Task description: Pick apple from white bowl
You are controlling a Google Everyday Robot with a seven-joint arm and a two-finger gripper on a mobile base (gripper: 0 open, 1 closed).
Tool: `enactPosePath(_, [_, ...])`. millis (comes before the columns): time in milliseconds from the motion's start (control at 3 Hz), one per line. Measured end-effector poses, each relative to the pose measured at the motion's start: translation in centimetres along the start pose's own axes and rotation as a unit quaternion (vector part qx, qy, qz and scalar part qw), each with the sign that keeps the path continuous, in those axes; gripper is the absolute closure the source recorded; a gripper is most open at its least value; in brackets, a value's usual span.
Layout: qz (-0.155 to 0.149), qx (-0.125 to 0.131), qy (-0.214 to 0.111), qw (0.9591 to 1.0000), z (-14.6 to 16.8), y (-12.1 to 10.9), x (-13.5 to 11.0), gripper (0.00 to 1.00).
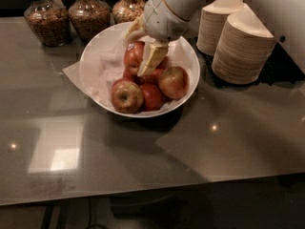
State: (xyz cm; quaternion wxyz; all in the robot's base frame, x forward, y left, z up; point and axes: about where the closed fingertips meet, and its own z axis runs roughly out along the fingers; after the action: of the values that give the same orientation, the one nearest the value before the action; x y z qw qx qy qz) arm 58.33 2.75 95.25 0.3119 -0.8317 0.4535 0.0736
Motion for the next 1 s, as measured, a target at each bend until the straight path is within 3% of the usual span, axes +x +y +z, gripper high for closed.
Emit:
enactPosePath(667, [-0.013, 0.079, -0.056, 0.9952, -5.3, 0.2, -3.3, 1.00])
enactPosePath(1000, [-0.007, 0.122, -0.094, 0.9881, -8.2, 1.7, -4.9, 1.00])
